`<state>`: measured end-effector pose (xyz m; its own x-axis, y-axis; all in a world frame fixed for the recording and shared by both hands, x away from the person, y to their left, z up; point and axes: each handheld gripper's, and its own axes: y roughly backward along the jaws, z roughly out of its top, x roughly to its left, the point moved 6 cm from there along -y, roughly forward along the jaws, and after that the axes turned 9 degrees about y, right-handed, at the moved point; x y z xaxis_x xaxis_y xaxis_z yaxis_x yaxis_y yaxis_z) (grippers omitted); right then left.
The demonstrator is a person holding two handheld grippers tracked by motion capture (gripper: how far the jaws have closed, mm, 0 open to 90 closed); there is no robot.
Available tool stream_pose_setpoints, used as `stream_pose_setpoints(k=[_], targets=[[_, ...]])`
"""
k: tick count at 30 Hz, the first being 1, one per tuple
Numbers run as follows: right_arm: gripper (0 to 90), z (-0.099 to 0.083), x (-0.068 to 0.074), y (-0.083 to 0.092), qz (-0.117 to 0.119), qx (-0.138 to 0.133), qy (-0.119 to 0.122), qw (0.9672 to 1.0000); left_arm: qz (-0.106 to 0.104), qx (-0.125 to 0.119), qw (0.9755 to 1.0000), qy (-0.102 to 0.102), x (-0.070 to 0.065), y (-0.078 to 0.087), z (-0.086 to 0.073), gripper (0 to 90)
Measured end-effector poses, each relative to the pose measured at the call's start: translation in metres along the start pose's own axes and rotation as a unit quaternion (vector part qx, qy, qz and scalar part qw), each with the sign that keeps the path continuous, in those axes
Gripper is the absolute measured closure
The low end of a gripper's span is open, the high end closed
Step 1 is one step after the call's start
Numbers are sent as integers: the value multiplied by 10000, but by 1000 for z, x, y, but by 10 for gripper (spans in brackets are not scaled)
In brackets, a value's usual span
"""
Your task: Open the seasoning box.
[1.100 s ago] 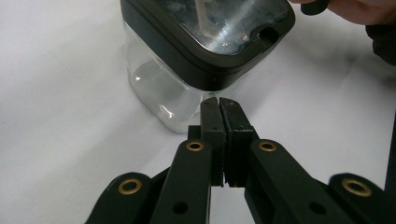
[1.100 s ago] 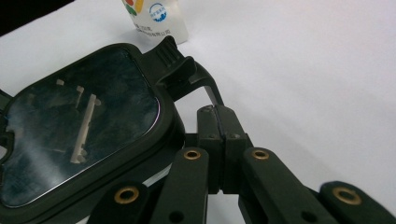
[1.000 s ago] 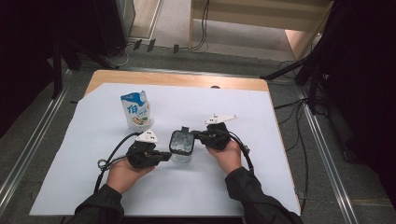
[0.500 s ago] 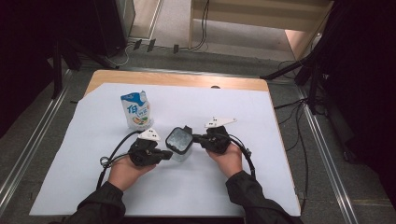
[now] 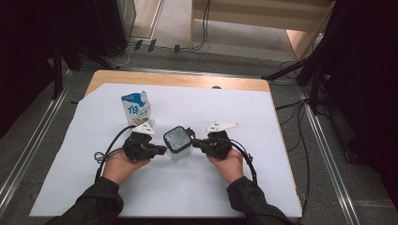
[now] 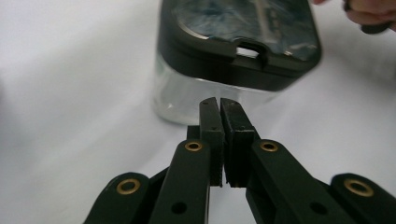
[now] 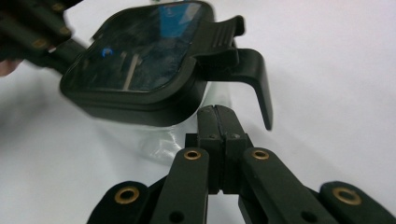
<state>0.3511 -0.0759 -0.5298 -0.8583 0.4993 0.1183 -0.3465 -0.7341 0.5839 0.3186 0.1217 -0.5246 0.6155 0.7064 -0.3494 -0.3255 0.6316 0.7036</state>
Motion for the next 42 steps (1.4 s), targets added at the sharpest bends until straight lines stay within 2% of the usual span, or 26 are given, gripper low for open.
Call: stream_pose_setpoints(k=[3, 6, 7, 10, 13, 16, 20, 23, 26, 29, 33, 42], targets=[[900, 0, 7, 0, 67, 62, 98, 9999, -4, -66, 9999, 114, 8, 2, 2, 892], [900, 2, 8, 2, -3, 87, 224, 9997, -7, -122, 9998, 169, 11, 3, 5, 891], [900, 3, 6, 4, -51, 48, 246, 9997, -6, -133, 9998, 177, 12, 3, 5, 891], [900, 6, -3, 11, -179, -60, 96, 9998, -14, -119, 9997, 226, 14, 3, 6, 891], [900, 5, -14, 13, -360, -46, 8, 9993, -14, -105, 9996, 265, 14, 2, 6, 890], [900, 6, -23, 12, -411, -42, -58, 9991, 8, -118, 9995, 287, 14, 2, 6, 890], [900, 10, -30, 3, -330, -17, -116, 9994, 56, -133, 9996, 228, 16, 0, 6, 891], [900, 13, -28, -2, -262, -9, -83, 9996, -49, -140, 9996, 259, 18, -2, 7, 895], [900, 14, -26, -1, -293, 11, -55, 9996, -8, -132, 9997, 207, 18, -4, 7, 900], [900, 13, -26, 0, -280, -1, -109, 9995, 46, -77, 9999, 63, 16, -6, 6, 899], [900, 11, -25, 3, -336, 15, -144, 9993, 75, -67, 9999, 40, 16, -9, 9, 900], [900, 1, -28, 19, -433, 12, -376, 9984, -103, -29, 9999, 7, 10, -20, 17, 895]])
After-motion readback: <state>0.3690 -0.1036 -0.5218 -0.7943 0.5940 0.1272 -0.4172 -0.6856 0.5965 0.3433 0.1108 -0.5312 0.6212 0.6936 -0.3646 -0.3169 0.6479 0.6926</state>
